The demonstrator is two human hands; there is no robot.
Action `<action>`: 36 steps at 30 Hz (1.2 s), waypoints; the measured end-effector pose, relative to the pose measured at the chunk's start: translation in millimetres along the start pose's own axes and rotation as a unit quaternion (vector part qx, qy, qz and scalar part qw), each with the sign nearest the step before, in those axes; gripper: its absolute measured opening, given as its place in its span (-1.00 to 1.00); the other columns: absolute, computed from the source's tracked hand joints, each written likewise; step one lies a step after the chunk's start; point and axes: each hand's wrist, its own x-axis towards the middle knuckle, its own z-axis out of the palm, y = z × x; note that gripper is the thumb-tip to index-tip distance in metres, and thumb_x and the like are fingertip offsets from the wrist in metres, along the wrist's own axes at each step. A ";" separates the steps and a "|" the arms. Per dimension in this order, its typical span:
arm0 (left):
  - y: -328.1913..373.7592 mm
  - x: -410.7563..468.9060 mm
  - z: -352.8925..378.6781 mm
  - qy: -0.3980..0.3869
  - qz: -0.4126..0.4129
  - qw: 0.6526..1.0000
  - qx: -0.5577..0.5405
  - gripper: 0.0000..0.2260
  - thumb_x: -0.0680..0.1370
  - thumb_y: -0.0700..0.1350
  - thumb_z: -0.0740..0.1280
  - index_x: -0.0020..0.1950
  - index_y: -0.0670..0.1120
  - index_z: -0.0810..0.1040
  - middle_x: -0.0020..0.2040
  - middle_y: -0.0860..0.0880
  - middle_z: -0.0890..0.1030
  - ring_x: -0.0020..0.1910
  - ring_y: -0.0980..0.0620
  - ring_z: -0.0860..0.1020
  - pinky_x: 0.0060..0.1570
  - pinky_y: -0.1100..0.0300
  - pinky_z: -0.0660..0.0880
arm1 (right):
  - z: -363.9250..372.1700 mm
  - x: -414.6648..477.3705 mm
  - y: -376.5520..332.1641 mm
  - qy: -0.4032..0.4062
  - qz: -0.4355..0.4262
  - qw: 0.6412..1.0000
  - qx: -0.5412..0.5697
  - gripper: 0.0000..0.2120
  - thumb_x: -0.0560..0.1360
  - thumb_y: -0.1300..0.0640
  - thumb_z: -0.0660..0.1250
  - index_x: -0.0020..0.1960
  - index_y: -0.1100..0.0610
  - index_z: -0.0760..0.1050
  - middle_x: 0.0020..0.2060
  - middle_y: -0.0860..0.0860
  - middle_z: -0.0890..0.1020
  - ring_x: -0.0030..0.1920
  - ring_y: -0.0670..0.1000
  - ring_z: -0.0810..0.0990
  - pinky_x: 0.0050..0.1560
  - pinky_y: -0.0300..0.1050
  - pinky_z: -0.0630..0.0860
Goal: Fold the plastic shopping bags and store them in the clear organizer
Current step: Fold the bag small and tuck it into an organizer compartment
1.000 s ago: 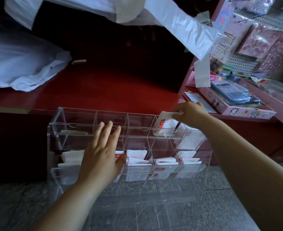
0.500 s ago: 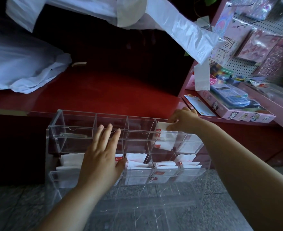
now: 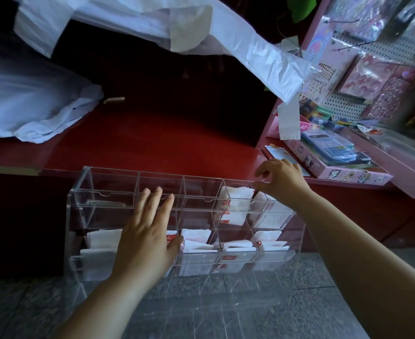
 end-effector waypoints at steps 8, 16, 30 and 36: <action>4.9 5.4 -12.9 -0.051 -0.024 0.998 -0.014 -0.31 0.37 0.09 0.24 0.47 -0.09 0.18 0.46 -0.03 0.09 0.48 0.01 -0.02 0.31 -0.07 0.15 | -58.2 9.6 -21.8 0.162 -0.022 0.986 0.042 -0.69 0.41 0.16 0.41 0.12 0.22 0.54 0.08 0.18 0.55 0.14 0.19 0.45 0.19 0.04 0.30; -24.9 11.2 -21.4 0.063 -0.040 0.992 0.105 -0.38 0.15 0.00 0.59 0.11 -0.26 0.57 0.11 -0.27 0.59 0.13 -0.29 0.53 -0.06 -0.30 0.40 | -110.9 56.9 -105.7 0.255 -0.105 0.956 -0.095 -0.40 0.48 0.02 0.31 0.43 0.11 0.17 0.44 0.08 0.16 0.42 0.10 0.12 0.37 -0.08 0.02; -29.3 13.9 -20.3 0.052 -0.039 0.994 0.085 -0.41 0.17 0.15 0.32 0.06 -0.18 0.62 0.09 -0.15 0.63 0.19 -0.10 0.39 -0.17 -0.16 0.53 | -138.5 91.6 -140.6 0.290 -0.167 0.942 0.015 -0.54 0.44 -0.21 0.25 0.18 0.08 0.51 0.30 -0.03 0.41 0.36 0.01 0.25 0.28 -0.18 0.09; -30.1 13.7 -20.0 0.046 -0.041 0.995 0.084 -0.43 0.30 0.20 0.19 0.10 -0.16 0.60 0.10 -0.14 0.63 0.20 -0.08 0.33 -0.10 -0.12 0.48 | -136.1 121.7 -177.9 0.211 -0.162 0.949 -0.166 -0.55 0.52 0.01 0.24 0.38 0.04 0.29 0.34 0.00 0.37 0.36 0.07 0.24 0.33 -0.09 0.11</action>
